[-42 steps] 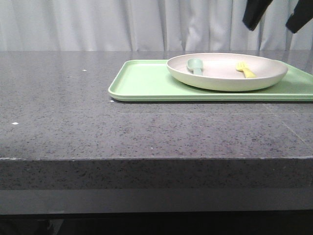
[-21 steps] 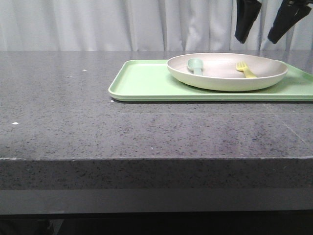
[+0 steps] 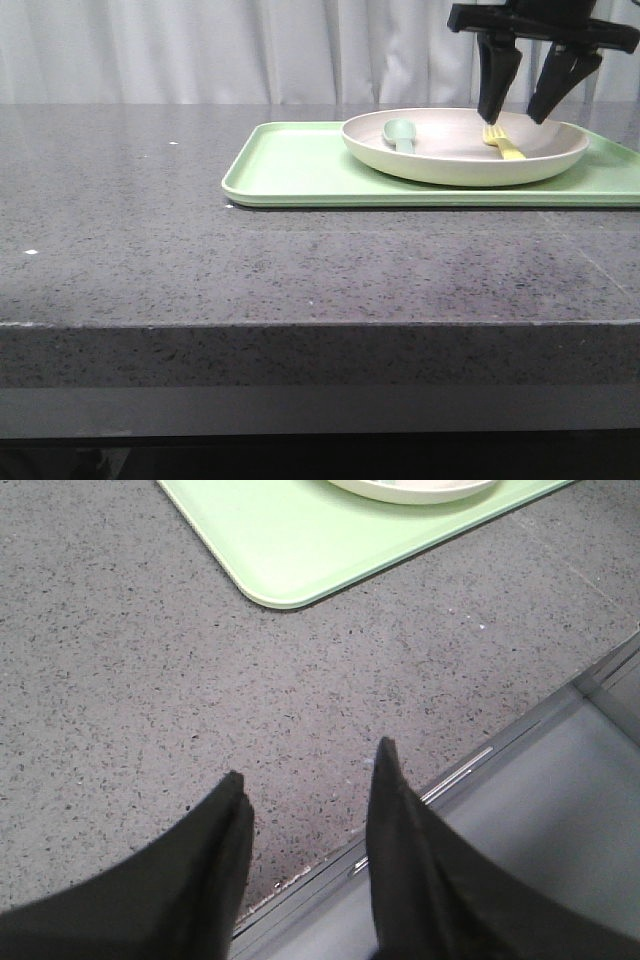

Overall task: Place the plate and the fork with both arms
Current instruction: 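Close the right gripper on the yellow fork handle, then lift the fork out of the plate toward the tray edge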

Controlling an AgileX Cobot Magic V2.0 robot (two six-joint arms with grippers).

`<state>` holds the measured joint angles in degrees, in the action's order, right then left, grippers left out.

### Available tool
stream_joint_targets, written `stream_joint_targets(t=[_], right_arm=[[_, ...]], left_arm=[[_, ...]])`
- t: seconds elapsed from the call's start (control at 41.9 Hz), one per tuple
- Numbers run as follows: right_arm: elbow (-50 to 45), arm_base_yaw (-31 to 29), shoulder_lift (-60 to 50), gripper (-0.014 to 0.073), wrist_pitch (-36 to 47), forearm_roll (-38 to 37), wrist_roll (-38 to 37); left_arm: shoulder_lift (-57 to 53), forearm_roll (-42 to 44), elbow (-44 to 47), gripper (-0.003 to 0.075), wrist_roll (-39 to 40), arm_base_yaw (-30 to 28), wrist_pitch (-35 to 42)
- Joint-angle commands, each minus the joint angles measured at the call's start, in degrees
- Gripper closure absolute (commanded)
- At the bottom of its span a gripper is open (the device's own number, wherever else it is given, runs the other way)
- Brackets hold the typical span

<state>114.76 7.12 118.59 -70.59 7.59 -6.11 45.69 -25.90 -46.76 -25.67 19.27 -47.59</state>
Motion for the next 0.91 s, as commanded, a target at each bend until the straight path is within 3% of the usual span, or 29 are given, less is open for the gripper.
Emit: stream_joint_targets(t=[0.0,0.573,0.884], right_arm=[[2.12,-0.16,-2.46,0.0228,1.06,-0.21,-0.57],[2.12,-0.16,0.40,0.0231,3.24,-0.21,-3.17],[2.12,-0.16,0.40,0.0442,1.94,-0.21,-3.17]], left_arm=[[-0.08,-1.65,-1.42,0.0437,-0.17,-0.33,3.69],[-0.08,-1.65,-1.42,0.0437,-0.17,-0.33,3.69],[-0.08,-1.65,-1.42,0.0437,-0.17,-0.33,3.69]])
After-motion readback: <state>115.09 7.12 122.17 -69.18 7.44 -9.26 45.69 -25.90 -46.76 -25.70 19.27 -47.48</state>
